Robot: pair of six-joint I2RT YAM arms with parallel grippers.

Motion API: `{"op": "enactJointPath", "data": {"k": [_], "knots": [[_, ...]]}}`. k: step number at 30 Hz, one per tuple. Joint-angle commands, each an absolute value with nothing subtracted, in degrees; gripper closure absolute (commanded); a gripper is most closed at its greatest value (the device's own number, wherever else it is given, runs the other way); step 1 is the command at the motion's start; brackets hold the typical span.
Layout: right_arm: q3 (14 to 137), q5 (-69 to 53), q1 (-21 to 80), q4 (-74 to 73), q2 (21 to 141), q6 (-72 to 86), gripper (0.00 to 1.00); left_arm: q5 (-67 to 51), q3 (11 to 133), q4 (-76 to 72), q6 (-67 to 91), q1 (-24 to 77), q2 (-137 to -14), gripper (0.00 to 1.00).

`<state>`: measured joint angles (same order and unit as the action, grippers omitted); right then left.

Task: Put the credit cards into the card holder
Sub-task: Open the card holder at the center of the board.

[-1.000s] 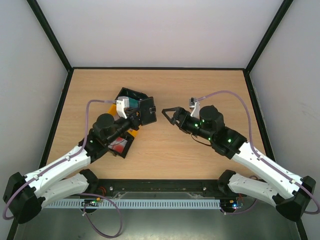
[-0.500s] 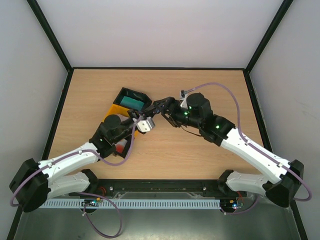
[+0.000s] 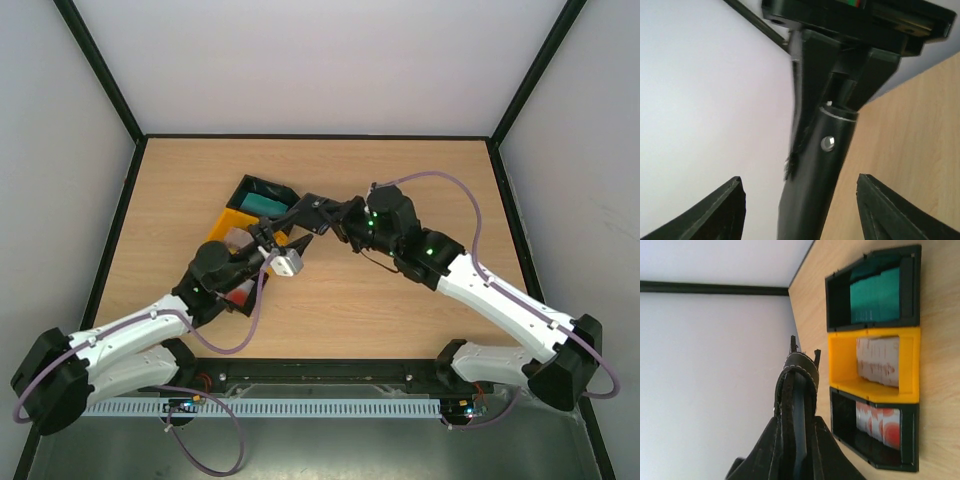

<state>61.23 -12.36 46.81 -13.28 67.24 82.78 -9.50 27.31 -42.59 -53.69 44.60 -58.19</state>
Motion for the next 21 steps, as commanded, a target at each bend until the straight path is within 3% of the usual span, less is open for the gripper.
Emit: {"op": "enactJointPath", "data": {"k": [1, 4, 7, 9, 12, 18, 21], "knots": [[59.2, -6.1, 46.4, -5.6, 63.5, 81.0, 0.98, -4.9, 28.3, -43.8, -39.8, 45.2, -52.7, 0.32], [59.2, -6.3, 46.4, -0.2, 63.0, 75.6, 0.98, -3.6, 33.0, -36.7, -24.0, 45.1, -49.3, 0.26], [60.1, -6.2, 46.4, 2.6, 62.9, 70.2, 0.98, 0.1, 40.7, -23.6, -2.8, 45.2, -48.7, 0.11], [59.5, -6.8, 46.4, 6.9, 62.1, 67.3, 0.98, 3.7, 48.1, -11.9, 16.8, 44.8, -50.0, 0.1], [57.7, -8.4, 46.4, 13.1, 60.6, 64.6, 0.98, -0.1, 52.1, -4.4, 36.5, 42.6, -50.9, 0.0], [54.8, -12.2, 46.4, 21.1, 58.4, 63.7, 0.98, -17.5, 49.1, -13.5, 64.5, 39.8, -53.7, 0.0], [53.0, -14.5, 46.3, 24.9, 57.4, 65.4, 0.98, -19.5, 44.4, -26.2, 75.2, 41.2, -54.6, 0.0]]}}
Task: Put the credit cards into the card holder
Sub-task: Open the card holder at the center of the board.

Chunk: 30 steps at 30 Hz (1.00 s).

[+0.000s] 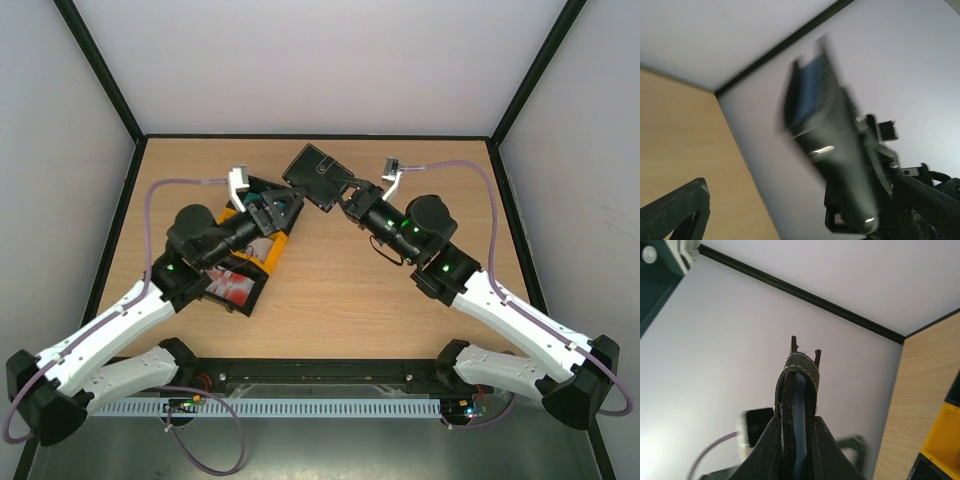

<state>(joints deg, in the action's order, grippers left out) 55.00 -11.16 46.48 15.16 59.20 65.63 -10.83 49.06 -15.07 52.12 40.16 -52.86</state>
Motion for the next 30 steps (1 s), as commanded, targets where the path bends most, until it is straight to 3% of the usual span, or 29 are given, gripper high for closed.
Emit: {"op": "enactJointPath", "data": {"k": [1, 3, 5, 7, 11, 15, 16, 19, 20, 25, 30], "knots": [[52.3, -15.1, 46.4, 26.3, 57.3, 66.5, 0.98, -19.0, 43.4, -31.2, 77.2, 41.3, -54.7, 0.0], [50.6, -15.8, 46.4, 28.3, 57.2, 68.5, 0.98, -17.8, 43.4, -33.2, 77.5, 41.4, -54.8, 0.02], [48.6, -16.4, 46.3, 30.9, 57.1, 71.0, 0.98, -16.3, 43.5, -34.1, 77.1, 41.8, -54.9, 0.13], [46.2, -16.3, 46.4, 33.5, 57.3, 73.9, 0.98, -15.8, 43.6, -34.8, 78.7, 42.2, -55.6, 0.38], [44.3, -15.7, 46.4, 35.2, 58.0, 77.2, 0.98, -16.6, 42.5, -37.4, 81.4, 42.6, -57.8, 0.69], [43.6, -14.8, 46.4, 33.4, 57.8, 77.2, 0.98, -14.2, 41.8, -35.4, 79.7, 42.5, -57.7, 0.93], [43.4, -14.4, 46.4, 32.1, 57.5, 76.6, 0.94, -13.2, 42.0, -33.9, 78.3, 42.5, -57.5, 0.97], [44.2, -12.2, 46.0, 23.0, 56.4, 70.8, 0.51, -10.7, 42.6, -29.0, 72.7, 42.5, -56.8, 0.97], [45.3, -11.4, 45.3, 17.8, 56.1, 67.7, 0.43, -9.9, 42.9, -27.1, 70.1, 42.5, -56.5, 0.97], [55.8, -7.4, 42.6, -11.3, 59.4, 45.9, 0.25, -9.1, 46.8, -10.9, 54.7, 41.5, -57.7, 0.97], [64.3, -11.3, 42.6, -25.1, 67.7, 29.5, 0.2, -9.8, 50.3, 0.5, 38.8, 41.4, -61.2, 0.97]]}}
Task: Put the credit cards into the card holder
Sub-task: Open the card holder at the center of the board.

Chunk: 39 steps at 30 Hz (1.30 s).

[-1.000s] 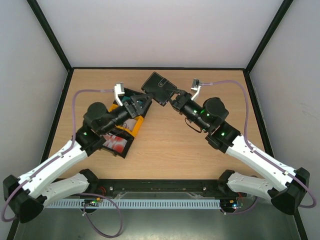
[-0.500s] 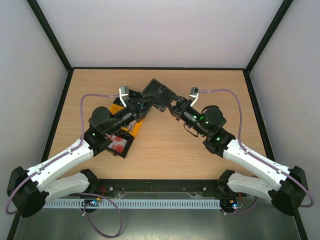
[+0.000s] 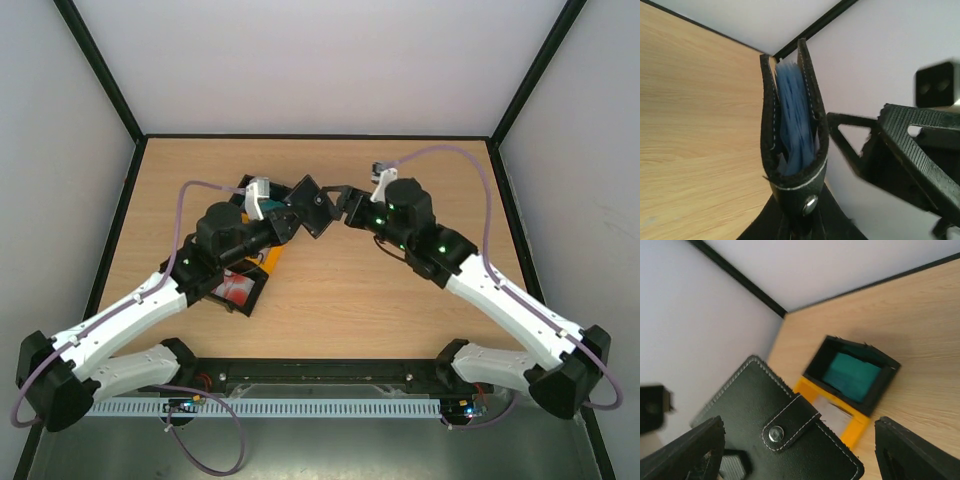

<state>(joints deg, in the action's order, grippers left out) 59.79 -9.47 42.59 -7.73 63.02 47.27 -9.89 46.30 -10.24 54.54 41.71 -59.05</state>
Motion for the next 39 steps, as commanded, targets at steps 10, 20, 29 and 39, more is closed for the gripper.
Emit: {"op": "enactJointPath", "data": {"k": [10, 20, 29, 39], "knots": [[65.1, -16.7, 42.7, -22.3, 74.1, 28.6, 0.29, -14.7, 53.9, 6.5, 29.2, 40.9, -65.9, 0.97], [63.9, 4.4, 42.6, -31.2, 79.0, 34.5, 0.54, -13.6, 54.8, 9.1, 27.9, 39.5, -65.0, 0.97], [65.0, 11.3, 42.3, -31.9, 75.5, 39.5, 0.51, -14.0, 54.4, 10.1, 27.5, 39.0, -64.7, 0.97], [56.8, -19.1, 42.5, -9.5, 65.2, 39.4, 0.34, -17.1, 55.4, 12.7, 25.7, 38.3, -65.2, 0.97]]}}
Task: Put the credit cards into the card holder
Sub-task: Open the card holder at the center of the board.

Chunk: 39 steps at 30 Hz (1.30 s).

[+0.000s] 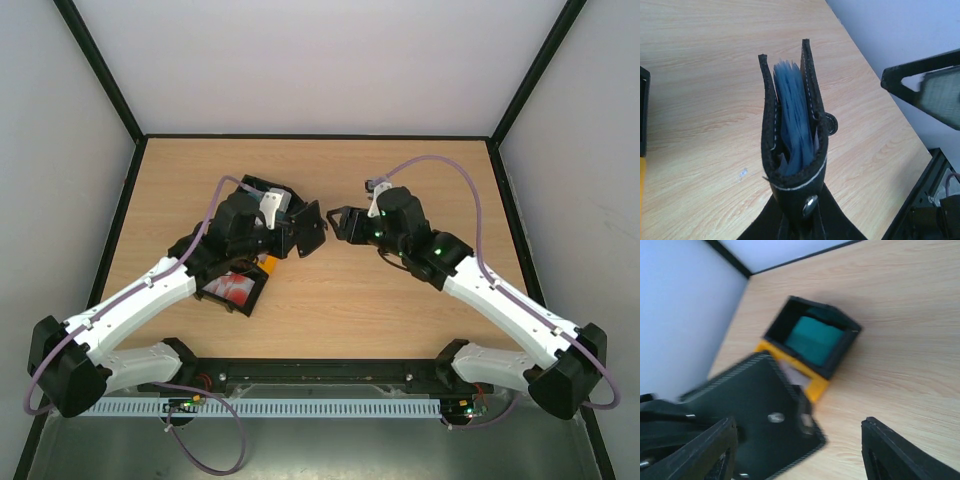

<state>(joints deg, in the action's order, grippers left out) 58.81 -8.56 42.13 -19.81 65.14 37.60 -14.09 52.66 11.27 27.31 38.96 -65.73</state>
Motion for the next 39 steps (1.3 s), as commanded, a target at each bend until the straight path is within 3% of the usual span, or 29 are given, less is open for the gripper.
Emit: {"op": "enactJointPath", "data": {"k": [1, 7, 11, 16, 22, 23, 29, 30, 31, 39], "knots": [[56.9, -18.4, 42.6, -9.6, 65.7, 39.3, 0.34, -17.8, 55.6, 12.9, 25.5, 38.3, -65.2, 0.97], [58.2, -18.0, 42.7, -14.7, 70.7, 36.8, 0.52, -20.5, 55.8, 13.3, 25.5, 38.1, -65.0, 0.97], [57.7, -16.6, 42.7, -15.9, 71.6, 37.2, 0.74, -20.5, 55.9, 13.8, 25.9, 37.6, -65.5, 0.97], [56.2, -13.4, 42.8, -15.2, 70.8, 39.0, 0.96, -21.0, 55.5, 13.8, 26.4, 37.2, -66.1, 0.97], [56.0, -11.6, 42.8, -17.3, 69.9, 39.4, 0.98, -21.2, 55.0, 14.3, 26.5, 36.6, -66.5, 0.92], [55.9, -11.4, 42.8, -18.0, 69.6, 39.5, 0.98, -21.0, 54.8, 14.3, 26.5, 36.5, -66.6, 0.87], [55.3, -9.4, 42.8, -25.0, 67.9, 41.5, 0.98, -16.9, 48.7, 11.6, 28.8, 36.5, -67.9, 0.23], [54.5, -9.1, 42.8, -26.3, 67.9, 42.4, 0.98, -15.6, 47.0, 10.5, 29.3, 36.5, -68.2, 0.08], [53.5, -9.5, 42.8, -27.4, 67.8, 43.2, 0.98, -14.6, 45.2, 9.6, 29.8, 36.5, -68.5, 0.01], [47.2, -12.9, 42.8, -28.0, 68.6, 47.8, 0.98, -7.9, 38.0, 2.0, 32.8, 36.5, -65.1, 0.0]]}}
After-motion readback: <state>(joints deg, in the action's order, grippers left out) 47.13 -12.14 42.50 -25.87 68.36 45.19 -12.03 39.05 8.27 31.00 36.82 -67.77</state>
